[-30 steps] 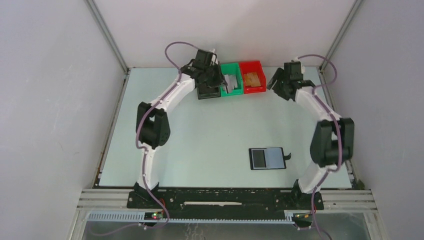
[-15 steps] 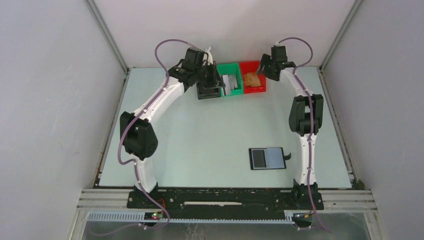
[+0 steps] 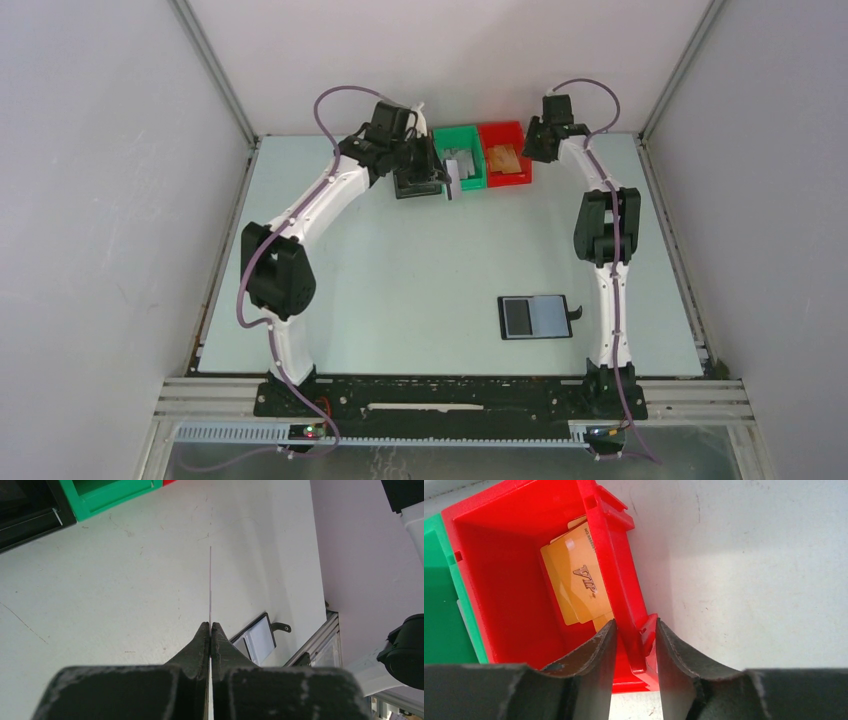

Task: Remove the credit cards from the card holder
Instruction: Move the storage box to the center of the board.

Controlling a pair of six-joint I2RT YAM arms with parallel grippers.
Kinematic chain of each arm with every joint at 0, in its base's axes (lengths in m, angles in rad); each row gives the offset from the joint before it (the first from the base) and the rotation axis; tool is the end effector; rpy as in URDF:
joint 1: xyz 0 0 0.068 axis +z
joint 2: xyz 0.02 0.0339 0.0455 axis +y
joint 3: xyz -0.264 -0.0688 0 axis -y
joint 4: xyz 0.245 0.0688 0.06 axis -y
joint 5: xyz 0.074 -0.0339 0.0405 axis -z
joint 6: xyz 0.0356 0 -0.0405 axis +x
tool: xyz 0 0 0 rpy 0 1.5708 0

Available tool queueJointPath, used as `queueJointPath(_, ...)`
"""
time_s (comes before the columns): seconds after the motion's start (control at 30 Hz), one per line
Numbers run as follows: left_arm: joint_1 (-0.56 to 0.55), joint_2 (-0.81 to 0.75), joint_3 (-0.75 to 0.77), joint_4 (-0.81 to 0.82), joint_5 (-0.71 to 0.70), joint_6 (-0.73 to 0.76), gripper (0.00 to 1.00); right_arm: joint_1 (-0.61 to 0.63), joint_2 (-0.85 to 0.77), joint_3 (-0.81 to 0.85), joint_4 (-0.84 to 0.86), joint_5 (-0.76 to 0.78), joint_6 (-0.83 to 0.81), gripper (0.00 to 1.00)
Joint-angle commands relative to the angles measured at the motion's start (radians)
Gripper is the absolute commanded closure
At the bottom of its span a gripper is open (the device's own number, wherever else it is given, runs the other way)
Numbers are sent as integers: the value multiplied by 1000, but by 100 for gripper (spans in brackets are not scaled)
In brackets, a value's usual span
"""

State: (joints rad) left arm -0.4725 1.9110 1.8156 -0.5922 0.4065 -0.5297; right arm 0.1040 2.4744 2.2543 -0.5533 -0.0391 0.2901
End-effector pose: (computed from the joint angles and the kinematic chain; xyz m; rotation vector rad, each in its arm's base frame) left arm 0.3855 -0.2129 0.3310 0.1634 2.3804 -0.9686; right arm 0.5548 0.0593 0.2054 0.1996 2.3476 0.2395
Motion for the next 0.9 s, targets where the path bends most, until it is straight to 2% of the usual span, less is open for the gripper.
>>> queueJointPath(0.0,3,-37,6,12,33,21,100,22,-9,39,-5,17,-60,59)
queueJointPath(0.27,3,-40,2,12,46,20,100,37,-42,-16,-10,20,-72,70)
queueJointPath(0.43,3,-46,-2,12,48,19,100,39,-61,-38,-26,4,-80,87)
queueJointPath(0.57,7,-45,4,11,53,-6,100,43,-127,-141,19,-16,-91,100)
queueJointPath(0.87,9,-27,28,-36,15,-3,100,54,-295,-397,81,-53,-128,100)
